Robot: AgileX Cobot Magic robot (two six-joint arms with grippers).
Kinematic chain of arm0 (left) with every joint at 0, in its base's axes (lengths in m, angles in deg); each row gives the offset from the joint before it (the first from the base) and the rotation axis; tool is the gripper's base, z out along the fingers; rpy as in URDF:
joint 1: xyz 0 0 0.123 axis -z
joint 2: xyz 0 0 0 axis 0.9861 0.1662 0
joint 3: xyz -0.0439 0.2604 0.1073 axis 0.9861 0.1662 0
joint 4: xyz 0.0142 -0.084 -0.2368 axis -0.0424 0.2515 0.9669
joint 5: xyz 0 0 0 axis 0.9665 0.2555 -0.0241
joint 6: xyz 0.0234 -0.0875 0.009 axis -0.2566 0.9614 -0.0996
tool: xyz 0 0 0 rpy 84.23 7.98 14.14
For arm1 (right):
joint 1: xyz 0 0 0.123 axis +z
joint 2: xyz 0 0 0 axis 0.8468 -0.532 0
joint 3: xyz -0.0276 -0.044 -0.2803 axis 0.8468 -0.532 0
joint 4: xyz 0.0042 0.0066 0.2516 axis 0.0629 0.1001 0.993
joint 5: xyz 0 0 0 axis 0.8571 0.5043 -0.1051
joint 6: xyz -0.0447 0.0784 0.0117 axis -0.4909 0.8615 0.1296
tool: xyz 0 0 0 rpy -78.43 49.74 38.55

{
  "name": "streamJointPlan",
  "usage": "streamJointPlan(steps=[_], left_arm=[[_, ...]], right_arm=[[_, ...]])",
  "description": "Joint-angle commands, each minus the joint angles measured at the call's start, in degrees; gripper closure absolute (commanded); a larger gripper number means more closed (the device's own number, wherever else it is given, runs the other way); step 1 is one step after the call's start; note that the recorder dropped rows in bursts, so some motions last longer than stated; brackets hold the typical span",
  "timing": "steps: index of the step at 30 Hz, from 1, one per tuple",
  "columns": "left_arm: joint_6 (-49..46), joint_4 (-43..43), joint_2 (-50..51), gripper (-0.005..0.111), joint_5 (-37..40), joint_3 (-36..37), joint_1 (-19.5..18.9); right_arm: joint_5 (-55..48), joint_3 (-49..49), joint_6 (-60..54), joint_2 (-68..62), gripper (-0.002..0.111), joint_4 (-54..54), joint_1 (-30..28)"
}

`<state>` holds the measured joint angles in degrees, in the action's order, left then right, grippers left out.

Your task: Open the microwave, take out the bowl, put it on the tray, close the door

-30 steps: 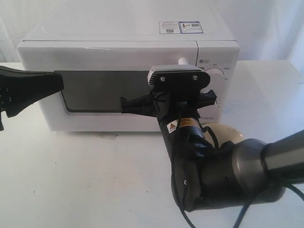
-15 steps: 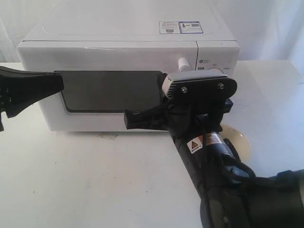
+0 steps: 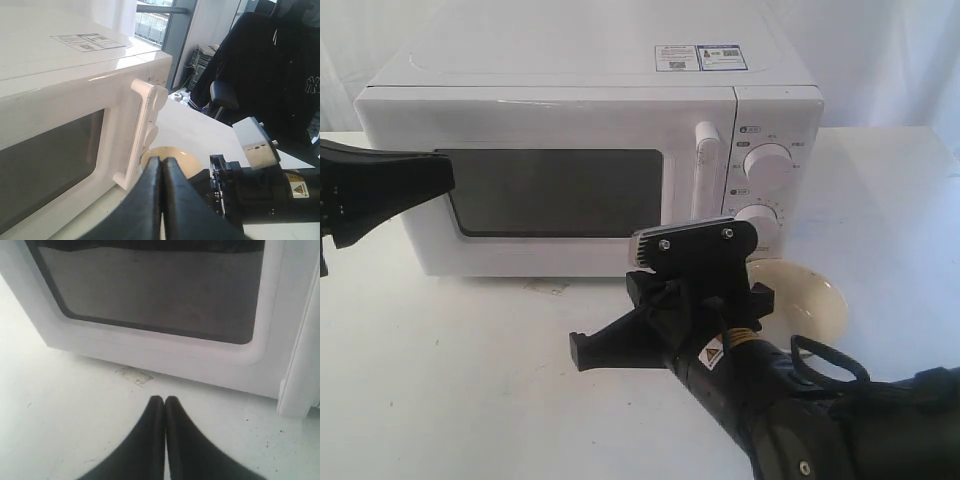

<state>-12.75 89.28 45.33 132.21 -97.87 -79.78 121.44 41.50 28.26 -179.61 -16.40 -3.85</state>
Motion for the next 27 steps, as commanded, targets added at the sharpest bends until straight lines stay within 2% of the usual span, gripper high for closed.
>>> streamJointPlan(steps=[1,9,13,15,16,18,20,21,27], left_arm=[[-0.1,0.8,-0.1,0.107,0.9,-0.4,0.0],[-0.1,0.8,-0.1,0.107,0.9,-0.4,0.0],[-0.1,0.8,-0.1,0.107,0.9,-0.4,0.0],[-0.1,0.8,-0.1,0.107,0.9,-0.4,0.0],[-0.1,0.8,-0.1,0.107,0.9,-0.4,0.0],[-0.1,0.8,-0.1,0.107,0.9,-0.4,0.0],[-0.1,0.8,-0.1,0.107,0.9,-0.4,0.0],[-0.1,0.8,-0.1,0.107,0.9,-0.4,0.0],[-0.1,0.8,-0.1,0.107,0.9,-0.4,0.0]], right_arm=[[-2.5,-0.5,-0.1,0.3,0.108,0.2,0.2],[-2.5,-0.5,-0.8,1.7,0.108,-0.1,0.2],[-15.9,-0.5,-6.2,17.7,0.108,-0.1,0.2],[-26.8,-0.5,-6.3,32.3,0.108,-0.1,0.2],[-29.5,-0.5,-6.3,35.7,0.108,-0.1,0.0],[-37.4,-0.6,-6.8,44.8,0.108,-0.3,-3.4],[-45.2,-2.0,-7.9,51.7,0.108,-1.4,-9.1],[-48.7,-4.2,-7.9,56.1,0.108,-1.4,-13.7],[-50.7,-12.2,-7.9,67.4,0.108,-1.4,-25.0]])
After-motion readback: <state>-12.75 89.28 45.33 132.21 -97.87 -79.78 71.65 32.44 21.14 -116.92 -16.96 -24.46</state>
